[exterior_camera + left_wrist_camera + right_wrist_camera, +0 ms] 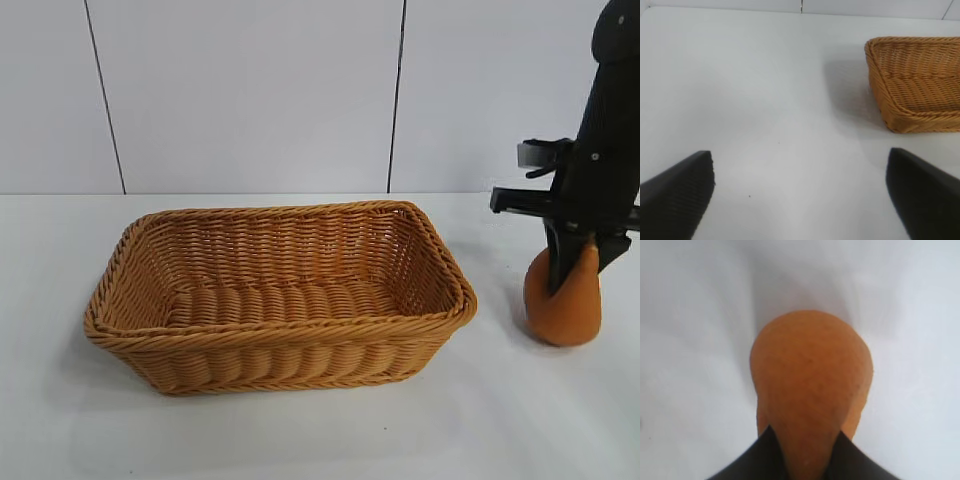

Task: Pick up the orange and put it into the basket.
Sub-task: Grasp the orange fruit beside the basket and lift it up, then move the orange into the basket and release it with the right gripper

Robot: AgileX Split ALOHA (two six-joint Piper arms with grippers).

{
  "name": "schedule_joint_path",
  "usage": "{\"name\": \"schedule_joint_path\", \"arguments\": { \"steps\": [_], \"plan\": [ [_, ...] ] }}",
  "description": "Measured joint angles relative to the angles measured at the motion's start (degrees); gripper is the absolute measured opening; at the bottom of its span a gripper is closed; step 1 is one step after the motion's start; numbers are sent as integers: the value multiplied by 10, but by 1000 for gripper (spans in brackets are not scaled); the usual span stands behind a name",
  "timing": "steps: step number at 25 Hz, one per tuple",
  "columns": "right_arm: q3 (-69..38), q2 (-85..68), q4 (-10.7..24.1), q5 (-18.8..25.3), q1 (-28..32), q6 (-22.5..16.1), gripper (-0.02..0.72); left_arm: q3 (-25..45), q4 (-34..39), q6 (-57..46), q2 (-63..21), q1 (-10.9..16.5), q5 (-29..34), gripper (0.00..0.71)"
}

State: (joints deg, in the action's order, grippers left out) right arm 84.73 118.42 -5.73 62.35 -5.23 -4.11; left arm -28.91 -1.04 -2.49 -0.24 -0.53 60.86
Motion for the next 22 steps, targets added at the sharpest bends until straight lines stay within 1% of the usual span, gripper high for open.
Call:
{"name": "schedule_joint_path", "arguments": {
  "steps": [3, 7, 11, 13, 15, 19, 22],
  "plan": [
    [0, -55, 1, -1, -9, 1, 54, 0, 0, 0, 0, 0, 0, 664],
    [0, -114, -11, -8, -52, 3, 54, 0, 0, 0, 0, 0, 0, 664],
    [0, -132, -50, -36, -124, 4, 54, 0, 0, 0, 0, 0, 0, 664],
    [0, -132, -68, -58, -163, 3, 54, 0, 0, 0, 0, 0, 0, 664],
    [0, -132, -80, -91, -204, 0, 54, 0, 0, 0, 0, 0, 0, 664],
    [0, -122, -90, -155, -265, -21, 54, 0, 0, 0, 0, 0, 0, 664],
    [0, -87, -94, -186, -290, -27, 54, 0, 0, 0, 0, 0, 0, 664]
  ]
}}
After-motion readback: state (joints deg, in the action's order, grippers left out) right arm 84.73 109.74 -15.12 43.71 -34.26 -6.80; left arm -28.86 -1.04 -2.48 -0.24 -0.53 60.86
